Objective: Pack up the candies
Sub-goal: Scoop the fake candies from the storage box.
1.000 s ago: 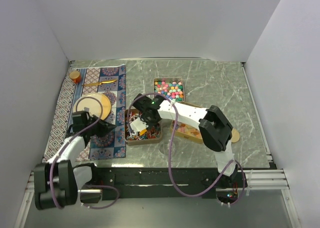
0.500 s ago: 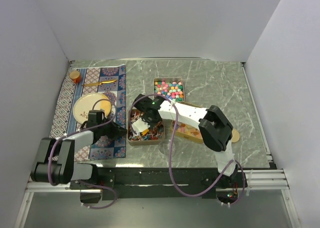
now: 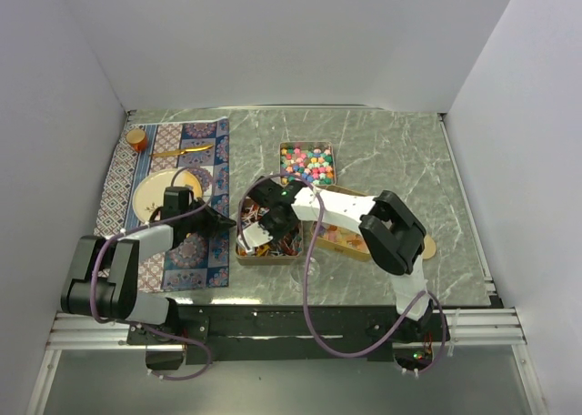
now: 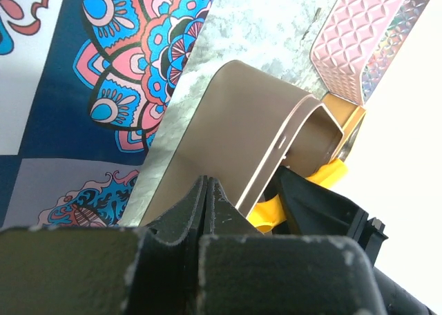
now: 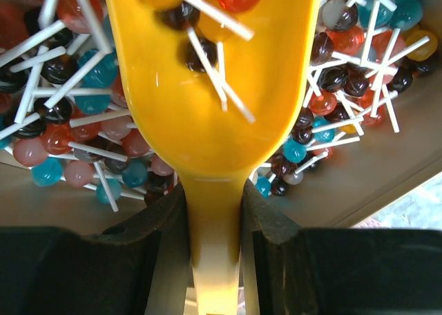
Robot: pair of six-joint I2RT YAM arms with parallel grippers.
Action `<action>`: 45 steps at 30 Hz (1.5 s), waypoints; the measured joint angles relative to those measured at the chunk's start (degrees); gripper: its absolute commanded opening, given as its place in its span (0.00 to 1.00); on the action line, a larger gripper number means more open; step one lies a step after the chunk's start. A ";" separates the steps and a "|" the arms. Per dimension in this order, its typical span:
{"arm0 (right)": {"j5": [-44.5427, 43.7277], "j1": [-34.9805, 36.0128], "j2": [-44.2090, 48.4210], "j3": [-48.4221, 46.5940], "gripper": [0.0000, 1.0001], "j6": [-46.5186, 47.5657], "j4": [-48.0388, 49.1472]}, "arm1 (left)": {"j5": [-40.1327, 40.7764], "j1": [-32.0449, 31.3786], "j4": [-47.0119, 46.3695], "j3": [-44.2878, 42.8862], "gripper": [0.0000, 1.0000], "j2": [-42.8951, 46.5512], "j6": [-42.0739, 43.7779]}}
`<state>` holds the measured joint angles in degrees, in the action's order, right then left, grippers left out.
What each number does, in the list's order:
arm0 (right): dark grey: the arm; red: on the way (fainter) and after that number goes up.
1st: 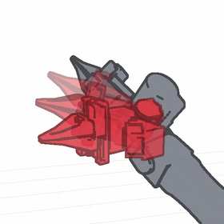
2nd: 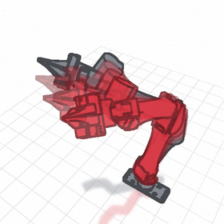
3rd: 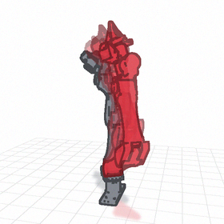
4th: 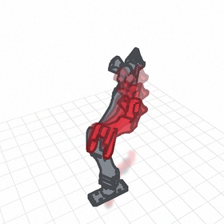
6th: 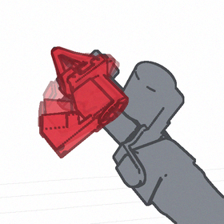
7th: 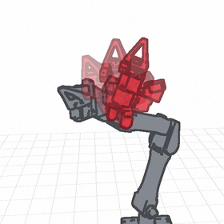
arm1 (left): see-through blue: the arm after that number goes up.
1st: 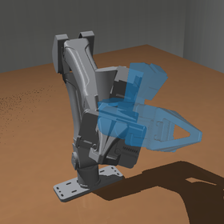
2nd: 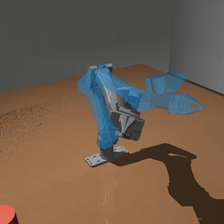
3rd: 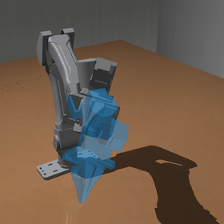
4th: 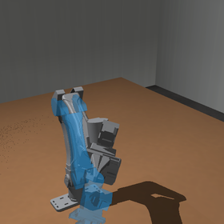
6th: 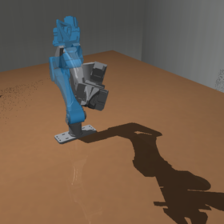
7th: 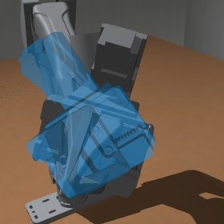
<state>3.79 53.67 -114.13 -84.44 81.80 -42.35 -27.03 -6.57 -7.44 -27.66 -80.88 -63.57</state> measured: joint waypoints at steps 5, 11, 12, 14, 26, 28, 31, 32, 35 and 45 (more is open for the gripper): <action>4.94 -2.10 0.00 -0.79 0.00 -0.24 -1.38 | -0.13 0.00 1.20 -0.24 0.01 0.74 1.57; 8.55 -4.66 0.07 -1.29 0.00 0.28 -3.21 | -1.86 0.63 2.97 -2.08 0.11 2.05 5.49; 8.94 -5.25 0.11 -1.62 0.00 0.28 -3.93 | -2.40 0.83 3.56 -2.97 0.16 2.05 6.56; 9.55 -6.49 0.28 -2.51 0.00 0.11 -5.60 | -3.80 1.22 4.39 -4.70 0.35 2.05 8.87; 13.49 -14.64 2.58 -14.56 0.00 -4.70 -13.05 | -8.28 9.66 8.61 -18.45 0.50 1.92 25.49; 14.86 -15.91 4.22 -14.03 0.00 -5.35 -13.14 | -9.18 11.82 9.42 -19.63 0.50 1.70 28.04; 17.59 -18.45 7.26 -11.15 0.00 -6.12 -12.22 | -10.99 13.92 9.42 -20.70 0.50 0.15 30.32; 18.69 -19.12 8.24 -9.90 0.00 -6.40 -11.93 | -11.74 14.23 9.38 -21.11 0.50 -0.81 30.99; 22.29 -21.27 10.34 -5.66 0.00 -7.65 -10.40 | -13.29 14.27 9.75 -22.64 0.50 -4.00 32.96; 24.72 -24.17 16.06 -2.99 0.00 -13.44 -9.35 | -13.03 14.27 16.90 -30.73 0.55 -4.94 41.53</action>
<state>28.51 29.50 -98.06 -87.44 68.36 -51.70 -40.05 7.70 9.45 -58.39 -85.82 -22.04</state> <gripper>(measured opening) 0.351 0.523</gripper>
